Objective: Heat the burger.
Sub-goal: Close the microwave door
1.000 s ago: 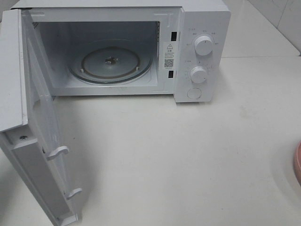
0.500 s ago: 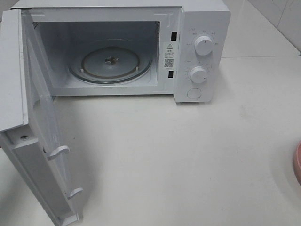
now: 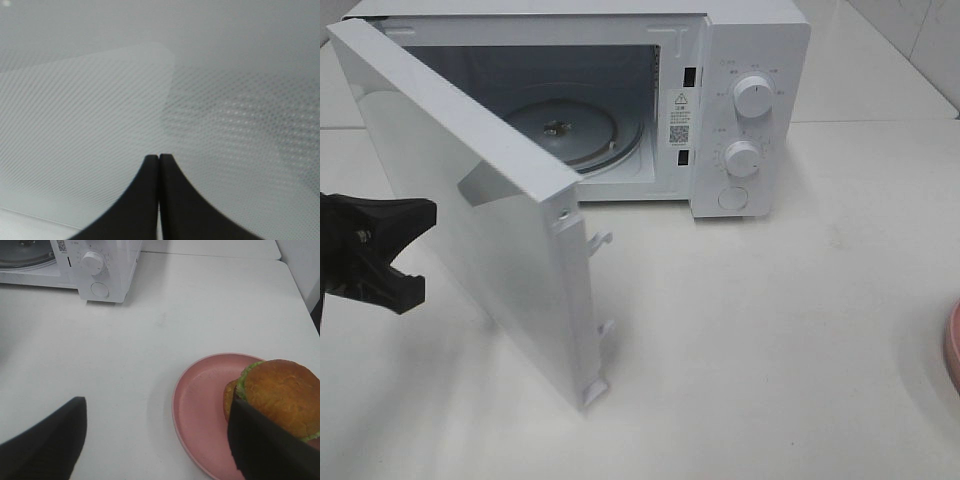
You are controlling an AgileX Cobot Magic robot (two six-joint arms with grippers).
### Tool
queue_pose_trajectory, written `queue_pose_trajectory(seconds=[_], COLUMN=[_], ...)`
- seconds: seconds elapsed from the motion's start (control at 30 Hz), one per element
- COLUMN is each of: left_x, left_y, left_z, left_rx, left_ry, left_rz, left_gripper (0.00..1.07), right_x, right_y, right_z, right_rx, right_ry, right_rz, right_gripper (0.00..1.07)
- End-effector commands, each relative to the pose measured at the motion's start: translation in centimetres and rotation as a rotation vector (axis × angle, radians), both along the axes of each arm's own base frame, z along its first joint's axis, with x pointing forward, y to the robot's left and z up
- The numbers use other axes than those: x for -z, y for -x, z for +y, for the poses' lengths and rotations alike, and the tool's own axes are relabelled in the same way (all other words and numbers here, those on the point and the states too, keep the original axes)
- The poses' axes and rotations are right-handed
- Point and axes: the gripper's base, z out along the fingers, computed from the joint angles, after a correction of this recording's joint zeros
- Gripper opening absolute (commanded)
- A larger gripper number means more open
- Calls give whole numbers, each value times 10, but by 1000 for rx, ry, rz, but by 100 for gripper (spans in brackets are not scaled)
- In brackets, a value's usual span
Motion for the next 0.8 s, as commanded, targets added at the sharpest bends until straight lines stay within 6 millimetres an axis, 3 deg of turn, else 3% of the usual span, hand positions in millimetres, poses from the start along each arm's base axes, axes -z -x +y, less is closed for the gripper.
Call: queue_pose_trajectory(seconds=[0.03, 0.3, 0.8], left_x=[-2, -3, -4], left_y=[-10, -28, -55], left_z=[-13, -50, -98], left_rx=[-68, -62, -25], left_ry=[46, 66, 92], left_rz=[8, -1, 20], left_gripper=[0, 0, 0], right_x=[0, 0, 0], right_y=[4, 4, 4], right_z=[0, 0, 0], right_rx=[7, 7, 7], right_ry=[-5, -5, -5], right_rz=[-35, -35, -35], right_gripper=[76, 75, 75])
